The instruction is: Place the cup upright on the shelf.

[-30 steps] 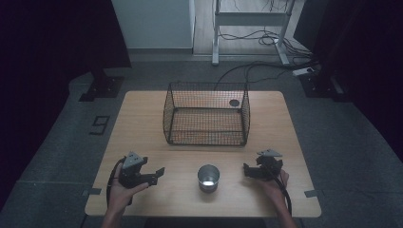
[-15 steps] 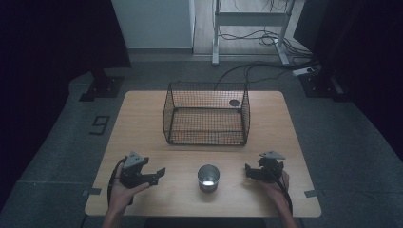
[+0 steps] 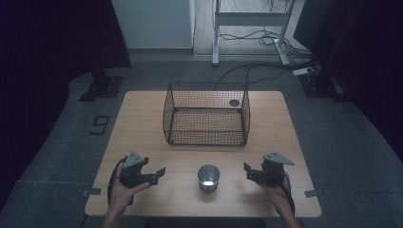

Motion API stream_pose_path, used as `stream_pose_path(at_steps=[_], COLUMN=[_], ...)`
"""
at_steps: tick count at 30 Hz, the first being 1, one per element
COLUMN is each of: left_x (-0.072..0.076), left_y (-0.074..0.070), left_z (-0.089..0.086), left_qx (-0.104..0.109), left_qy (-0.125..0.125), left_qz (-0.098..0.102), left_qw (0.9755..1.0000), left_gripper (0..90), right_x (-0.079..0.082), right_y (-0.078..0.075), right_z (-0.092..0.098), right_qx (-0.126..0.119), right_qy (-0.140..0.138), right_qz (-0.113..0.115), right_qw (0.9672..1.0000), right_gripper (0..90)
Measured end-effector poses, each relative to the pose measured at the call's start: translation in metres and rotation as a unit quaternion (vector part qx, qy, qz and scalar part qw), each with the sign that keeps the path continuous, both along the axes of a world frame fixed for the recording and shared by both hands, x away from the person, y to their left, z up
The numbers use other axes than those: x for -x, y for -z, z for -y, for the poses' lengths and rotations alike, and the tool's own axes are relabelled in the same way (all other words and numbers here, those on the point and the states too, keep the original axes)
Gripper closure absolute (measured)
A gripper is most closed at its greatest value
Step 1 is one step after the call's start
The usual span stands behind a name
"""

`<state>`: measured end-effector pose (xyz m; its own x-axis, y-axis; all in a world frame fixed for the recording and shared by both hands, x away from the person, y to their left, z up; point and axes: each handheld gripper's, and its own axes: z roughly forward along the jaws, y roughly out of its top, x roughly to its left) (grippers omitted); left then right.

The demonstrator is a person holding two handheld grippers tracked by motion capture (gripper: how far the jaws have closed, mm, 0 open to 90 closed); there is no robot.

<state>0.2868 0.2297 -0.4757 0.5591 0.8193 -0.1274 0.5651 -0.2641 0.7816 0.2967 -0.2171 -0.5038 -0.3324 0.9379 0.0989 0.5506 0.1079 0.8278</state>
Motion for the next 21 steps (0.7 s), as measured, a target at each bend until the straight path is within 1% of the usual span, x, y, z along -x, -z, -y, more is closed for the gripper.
stream_pose_path(at_steps=[1, 2, 3, 4, 5, 6, 8, 10, 11, 12, 13, 14, 15, 16, 17, 18, 20, 21], left_x=[0.000, 0.000, 0.000, 0.000, 0.000, 0.000, 0.000, 0.001, 0.001, 0.002, 0.001, 0.001, 0.001, 0.001, 0.001, 0.001, 0.000, 0.000], left_y=[0.000, 0.000, 0.000, 0.000, 0.001, 0.001, 0.000, -0.001, -0.002, -0.003, -0.002, -0.001, -0.001, -0.001, -0.002, -0.002, -0.002, -0.001], left_z=[0.000, 0.001, 0.001, 0.001, 0.001, 0.002, 0.002, 0.002, 0.002, 0.001, 0.001, -0.001, -0.001, -0.001, -0.002, -0.002, -0.002, -0.002], left_qx=[0.000, 0.000, 0.000, 0.000, 0.000, 0.000, 0.001, 0.007, 0.012, 0.011, 0.010, 0.009, 0.009, 0.010, 0.012, 0.012, 0.012, 0.012], left_qy=[0.001, 0.001, 0.002, 0.002, 0.002, 0.002, 0.003, 0.007, 0.011, 0.012, 0.011, 0.007, 0.007, 0.006, 0.005, 0.005, 0.005, 0.005], left_qz=[-0.001, -0.001, -0.001, -0.001, -0.002, -0.002, -0.002, -0.001, -0.001, 0.000, 0.000, -0.002, -0.002, -0.002, -0.002, -0.001, -0.002, -0.002], left_qw=[1.0000, 1.0000, 1.0000, 1.0000, 1.0000, 1.0000, 1.0000, 0.9999, 0.9999, 0.9999, 0.9999, 0.9999, 0.9999, 0.9999, 0.9999, 0.9999, 0.9999, 0.9999], left_gripper=[16.9, 16.9, 16.9, 16.9, 16.8, 16.8, 16.8, 16.7, 16.5, 16.5, 16.5, 16.5, 16.5, 16.5, 16.5, 16.5, 16.4, 16.4], right_x=[0.000, 0.004, 0.006, 0.006, 0.009, 0.011, 0.013, 0.017, 0.018, 0.018, 0.019, 0.020, 0.020, 0.021, 0.021, 0.021, 0.022, 0.022], right_y=[0.000, -0.006, -0.010, -0.010, -0.015, -0.018, -0.021, -0.029, -0.031, -0.031, -0.032, -0.035, -0.035, -0.036, -0.038, -0.038, -0.040, -0.040], right_z=[0.000, -0.003, -0.005, -0.005, -0.009, -0.011, -0.013, -0.021, -0.023, -0.023, -0.027, -0.035, -0.035, -0.038, -0.045, -0.045, -0.054, -0.054], right_qx=[0.000, -0.006, -0.008, -0.008, -0.011, -0.012, -0.015, -0.021, -0.023, -0.023, -0.024, -0.022, -0.022, -0.021, -0.021, -0.021, -0.020, -0.020], right_qy=[0.000, -0.008, -0.013, -0.013, -0.021, -0.025, -0.029, -0.039, -0.044, -0.044, -0.048, -0.061, -0.061, -0.068, -0.080, -0.080, -0.094, -0.094], right_qz=[0.000, 0.007, 0.010, 0.010, 0.018, 0.021, 0.024, 0.037, 0.039, 0.039, 0.040, 0.042, 0.042, 0.042, 0.041, 0.041, 0.042, 0.042], right_qw=[1.0000, 0.9999, 0.9998, 0.9998, 0.9996, 0.9994, 0.9992, 0.9983, 0.9980, 0.9980, 0.9977, 0.9970, 0.9970, 0.9966, 0.9957, 0.9957, 0.9945, 0.9945], right_gripper=[10.4, 10.5, 10.5, 10.5, 10.6, 10.6, 10.8, 11.5, 11.6, 11.6, 11.6, 11.6, 11.6, 11.6, 11.6, 11.6, 11.5, 11.5])
